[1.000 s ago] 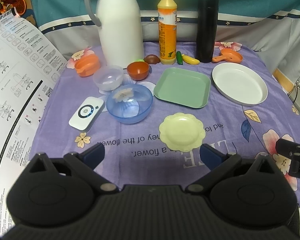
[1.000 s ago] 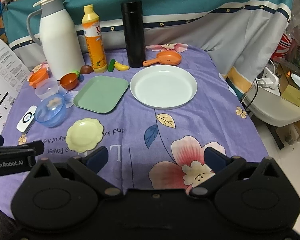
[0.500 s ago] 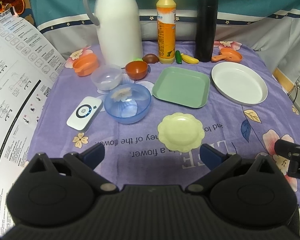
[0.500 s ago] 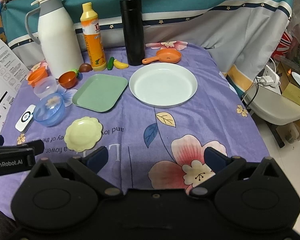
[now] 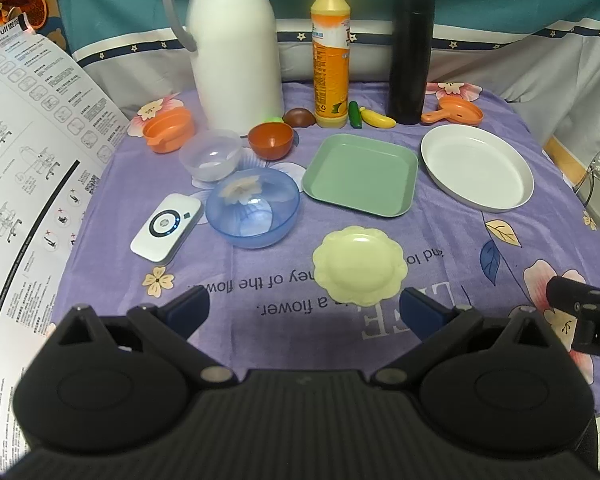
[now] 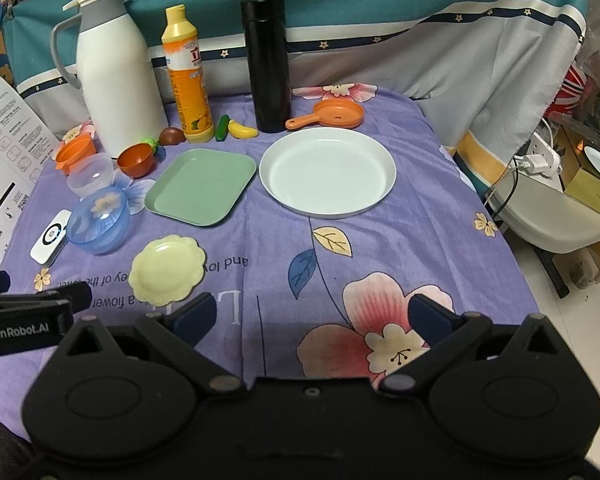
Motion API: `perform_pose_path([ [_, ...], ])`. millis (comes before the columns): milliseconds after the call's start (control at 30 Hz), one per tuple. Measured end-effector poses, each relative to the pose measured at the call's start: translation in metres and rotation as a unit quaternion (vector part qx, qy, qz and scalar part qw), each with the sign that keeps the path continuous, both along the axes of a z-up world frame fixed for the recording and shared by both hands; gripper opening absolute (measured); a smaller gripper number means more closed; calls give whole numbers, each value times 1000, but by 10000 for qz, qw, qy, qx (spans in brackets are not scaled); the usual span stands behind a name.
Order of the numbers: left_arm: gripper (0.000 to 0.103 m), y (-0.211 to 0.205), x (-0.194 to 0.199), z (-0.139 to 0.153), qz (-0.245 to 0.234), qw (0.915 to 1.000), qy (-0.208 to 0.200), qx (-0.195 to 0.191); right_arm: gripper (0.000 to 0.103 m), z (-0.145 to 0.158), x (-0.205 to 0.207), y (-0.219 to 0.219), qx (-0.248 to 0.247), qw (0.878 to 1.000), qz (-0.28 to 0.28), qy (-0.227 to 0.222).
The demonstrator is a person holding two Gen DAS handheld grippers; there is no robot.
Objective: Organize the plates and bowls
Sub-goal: 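Move both grippers to the rim of the white round plate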
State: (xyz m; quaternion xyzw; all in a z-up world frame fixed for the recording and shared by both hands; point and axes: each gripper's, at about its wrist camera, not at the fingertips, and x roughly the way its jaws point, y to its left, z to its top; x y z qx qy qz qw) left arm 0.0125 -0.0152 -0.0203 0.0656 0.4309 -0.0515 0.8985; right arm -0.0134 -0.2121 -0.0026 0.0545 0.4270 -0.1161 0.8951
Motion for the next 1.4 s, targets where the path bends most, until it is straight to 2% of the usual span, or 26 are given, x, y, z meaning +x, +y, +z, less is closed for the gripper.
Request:
perform_pose_path([
  [300, 103, -6, 3, -2, -50, 10000, 11, -2, 103, 0, 7, 1, -36, 10000, 21, 22],
  [467, 103, -14, 16, -8, -195, 9998, -44, -55, 103, -10, 17, -7, -49, 10000, 17, -51],
  [667, 103, -37, 51, -20, -510, 9984, -89, -217, 103, -34, 52, -45, 188, 9998, -39, -108],
  [800, 103, -59, 82, -31, -704, 9973, -11, -199, 103, -52, 85, -80, 408, 9985, -367, -43],
  [1000, 103, -98, 130, -46, -1066, 9943, -66, 12, 91, -72, 124, -128, 551, 9959, -721, -73],
  [1100, 100, -116, 153, -51, -1226, 9924, -47, -7, 84, -82, 142, -147, 576, 9953, -776, -44],
  [1200, 92, -133, 177, -56, -1361, 9907, -13, -65, 74, -94, 160, -162, 627, 9948, -800, 4],
  [1300, 79, -148, 200, -61, -1425, 9897, 88, -136, 59, -105, 172, -170, 730, 9943, -770, 75],
  [1367, 73, -156, 214, -65, -1477, 9887, 163, -185, 43, -112, 179, -175, 840, 9937, -730, 122],
  [1400, 69, -161, 221, -68, -1508, 9882, 189, -178, 38, -116, 181, -177, 882, 9933, -731, 142],
])
